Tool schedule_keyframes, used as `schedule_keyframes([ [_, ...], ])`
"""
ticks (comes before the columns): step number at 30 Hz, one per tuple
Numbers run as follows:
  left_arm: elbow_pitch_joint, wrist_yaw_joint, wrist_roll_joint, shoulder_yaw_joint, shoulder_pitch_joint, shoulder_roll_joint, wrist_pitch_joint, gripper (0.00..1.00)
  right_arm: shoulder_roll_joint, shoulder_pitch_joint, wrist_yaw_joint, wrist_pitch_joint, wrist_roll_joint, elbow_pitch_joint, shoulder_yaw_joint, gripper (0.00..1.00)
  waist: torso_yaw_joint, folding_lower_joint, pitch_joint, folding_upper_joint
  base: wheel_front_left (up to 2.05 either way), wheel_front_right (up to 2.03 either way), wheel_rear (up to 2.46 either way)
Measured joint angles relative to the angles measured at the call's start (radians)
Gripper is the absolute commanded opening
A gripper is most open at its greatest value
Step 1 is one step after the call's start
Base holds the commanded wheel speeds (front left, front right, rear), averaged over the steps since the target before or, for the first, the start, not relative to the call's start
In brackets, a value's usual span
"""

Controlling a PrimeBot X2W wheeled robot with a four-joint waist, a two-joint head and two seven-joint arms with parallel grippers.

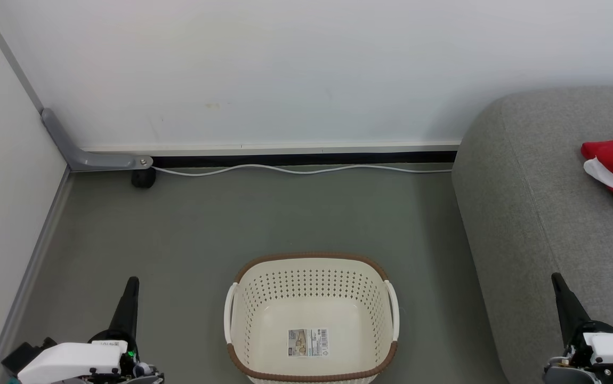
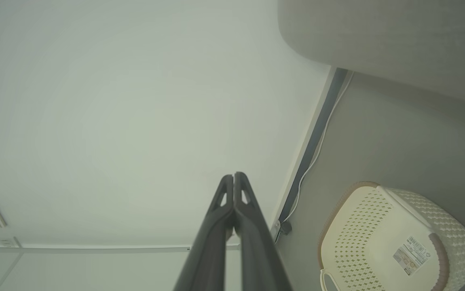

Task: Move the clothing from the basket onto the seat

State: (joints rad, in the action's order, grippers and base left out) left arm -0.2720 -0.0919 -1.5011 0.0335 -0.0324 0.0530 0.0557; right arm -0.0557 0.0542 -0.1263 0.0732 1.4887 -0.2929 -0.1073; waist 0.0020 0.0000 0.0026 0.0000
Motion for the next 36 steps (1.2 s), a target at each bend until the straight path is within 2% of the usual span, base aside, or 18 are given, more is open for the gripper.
schedule_keyframes([
  [11, 0.001, -0.030, -0.118, 0.021, -0.019, 0.000, 0.033, 0.00, 0.016, 0.009, 0.000, 0.032, 0.106, 0.016, -0.022, 0.00, -0.002, 0.0000, 0.000, 0.0000, 0.00, 0.00, 0.00],
  [36, 0.001, -0.030, -0.120, 0.030, -0.019, -0.003, 0.038, 0.00, 0.016, 0.018, 0.000, 0.032, 0.109, 0.018, -0.024, 0.00, -0.002, 0.0000, 0.000, 0.0000, 0.00, 0.00, 0.00],
])
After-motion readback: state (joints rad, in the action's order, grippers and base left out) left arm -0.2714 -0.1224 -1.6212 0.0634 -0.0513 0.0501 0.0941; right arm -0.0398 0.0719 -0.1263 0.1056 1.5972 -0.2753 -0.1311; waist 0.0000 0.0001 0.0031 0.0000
